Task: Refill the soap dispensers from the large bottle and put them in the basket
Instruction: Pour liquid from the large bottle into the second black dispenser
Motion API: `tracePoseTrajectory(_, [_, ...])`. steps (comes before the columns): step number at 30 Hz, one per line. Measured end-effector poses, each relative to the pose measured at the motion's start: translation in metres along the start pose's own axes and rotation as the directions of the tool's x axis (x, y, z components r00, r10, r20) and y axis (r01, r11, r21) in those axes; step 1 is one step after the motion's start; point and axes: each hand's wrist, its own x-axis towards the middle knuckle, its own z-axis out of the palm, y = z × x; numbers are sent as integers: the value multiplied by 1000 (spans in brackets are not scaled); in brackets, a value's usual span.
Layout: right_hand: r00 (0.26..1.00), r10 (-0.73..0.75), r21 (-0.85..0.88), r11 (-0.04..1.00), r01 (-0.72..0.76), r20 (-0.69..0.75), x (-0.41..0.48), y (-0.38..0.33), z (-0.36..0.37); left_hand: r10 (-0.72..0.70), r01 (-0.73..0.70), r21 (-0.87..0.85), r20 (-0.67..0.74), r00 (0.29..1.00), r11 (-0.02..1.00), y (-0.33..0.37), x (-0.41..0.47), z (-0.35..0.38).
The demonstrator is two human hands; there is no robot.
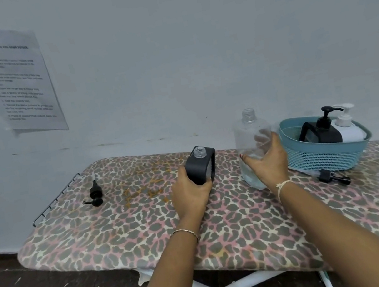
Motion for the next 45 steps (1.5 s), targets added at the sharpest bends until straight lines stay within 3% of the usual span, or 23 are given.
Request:
tracePoseTrajectory(8, [955, -248, -333, 897, 290, 164, 3, -9, -6, 5, -5, 6, 8, 1000, 1000, -1, 0, 0])
tracePoseTrajectory(15, [863, -403, -557, 660, 504, 304, 7, -15, -16, 6, -6, 26, -5, 1000, 1000, -1, 0, 0])
tracePoseTrajectory(20, [807, -447, -596, 547, 588, 385, 13, -22, -15, 1, -1, 25, 4, 1000, 1000, -1, 0, 0])
tracePoseTrajectory(27, [769, -468, -639, 440, 631, 437, 16, -30, -13, 8, -8, 29, 5, 1000, 1000, -2, 1, 0])
tracePoseTrajectory(45, [727, -488, -668, 331, 667, 483, 25, -38, -10, -5, 5, 25, 2, 1000, 1000, 0, 0, -1])
